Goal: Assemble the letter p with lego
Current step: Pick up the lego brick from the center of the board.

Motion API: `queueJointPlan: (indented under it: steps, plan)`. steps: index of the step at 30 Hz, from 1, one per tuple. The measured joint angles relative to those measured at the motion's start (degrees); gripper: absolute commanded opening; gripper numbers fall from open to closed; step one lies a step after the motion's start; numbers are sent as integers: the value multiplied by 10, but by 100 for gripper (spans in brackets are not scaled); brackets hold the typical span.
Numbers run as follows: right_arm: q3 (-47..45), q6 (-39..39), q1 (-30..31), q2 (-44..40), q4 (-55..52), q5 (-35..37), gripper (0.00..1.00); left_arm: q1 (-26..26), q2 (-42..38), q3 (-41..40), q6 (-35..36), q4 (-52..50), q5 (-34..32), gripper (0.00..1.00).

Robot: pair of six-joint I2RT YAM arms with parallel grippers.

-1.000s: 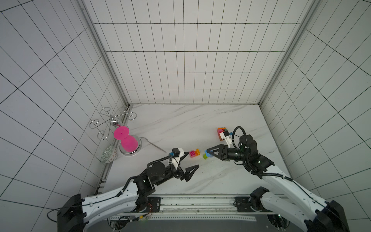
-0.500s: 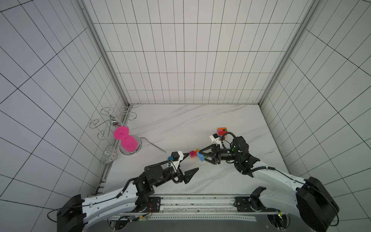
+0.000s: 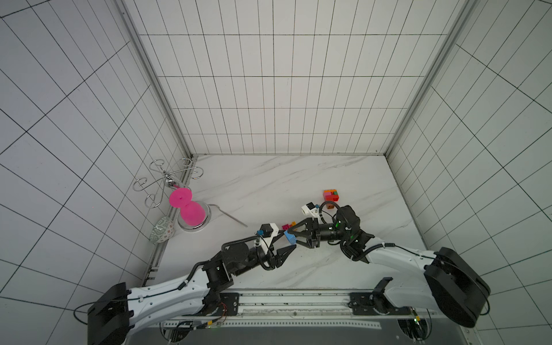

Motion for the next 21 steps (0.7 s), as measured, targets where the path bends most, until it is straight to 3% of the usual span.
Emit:
queueJointPlan:
  steps: [3,11,18,21]
  plan:
    - [0,3,3,0,9,4,33,0,9,5,0,-1,-1,36]
    - [-1,23,3,7,11,10,36,0,17,10,21,-12,-16,26]
    - [-9,14,-3,10,7,18,67,0,38,22,22,-30,-25,26]
    - [-8,-40,-21,-27,-69,24,89,-3,62,40,16,-43,-30,27]
